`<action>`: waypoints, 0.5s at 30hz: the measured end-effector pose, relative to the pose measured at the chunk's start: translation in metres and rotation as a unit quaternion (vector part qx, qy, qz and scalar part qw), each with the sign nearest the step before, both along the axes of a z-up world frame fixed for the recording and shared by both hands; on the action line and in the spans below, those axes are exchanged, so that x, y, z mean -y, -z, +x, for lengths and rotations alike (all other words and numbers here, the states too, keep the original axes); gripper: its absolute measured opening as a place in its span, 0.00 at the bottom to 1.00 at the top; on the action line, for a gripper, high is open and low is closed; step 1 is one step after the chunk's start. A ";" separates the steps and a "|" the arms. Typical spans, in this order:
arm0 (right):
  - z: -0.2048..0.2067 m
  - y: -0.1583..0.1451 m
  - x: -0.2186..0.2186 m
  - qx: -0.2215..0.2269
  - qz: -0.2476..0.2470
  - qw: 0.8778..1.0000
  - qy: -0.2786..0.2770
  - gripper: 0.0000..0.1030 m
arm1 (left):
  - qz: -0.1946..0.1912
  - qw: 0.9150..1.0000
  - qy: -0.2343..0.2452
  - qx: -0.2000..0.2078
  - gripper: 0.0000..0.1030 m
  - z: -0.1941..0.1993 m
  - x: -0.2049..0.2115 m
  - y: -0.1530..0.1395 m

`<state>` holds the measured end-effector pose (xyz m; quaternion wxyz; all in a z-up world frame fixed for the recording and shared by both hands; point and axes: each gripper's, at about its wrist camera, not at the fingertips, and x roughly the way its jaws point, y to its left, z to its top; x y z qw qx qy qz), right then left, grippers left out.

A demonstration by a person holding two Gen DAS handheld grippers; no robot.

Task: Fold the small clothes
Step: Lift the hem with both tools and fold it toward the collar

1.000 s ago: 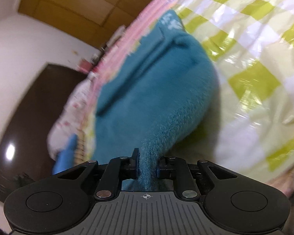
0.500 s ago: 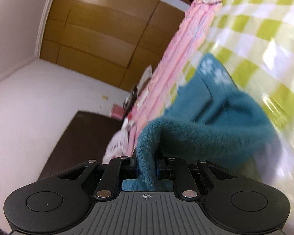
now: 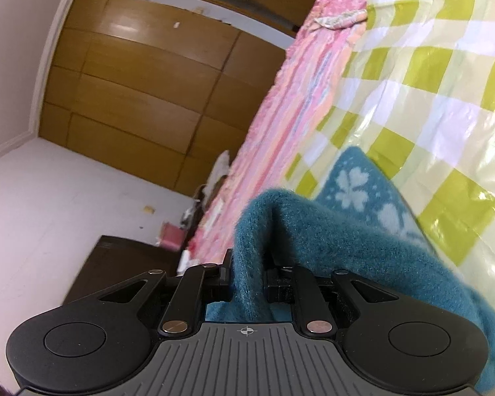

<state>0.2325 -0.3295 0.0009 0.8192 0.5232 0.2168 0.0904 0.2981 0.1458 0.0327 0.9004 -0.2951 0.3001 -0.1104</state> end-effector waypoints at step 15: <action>0.027 0.033 0.012 -0.049 0.041 0.998 0.029 0.19 | -0.021 0.999 -0.025 -0.037 0.16 0.029 0.005 0.020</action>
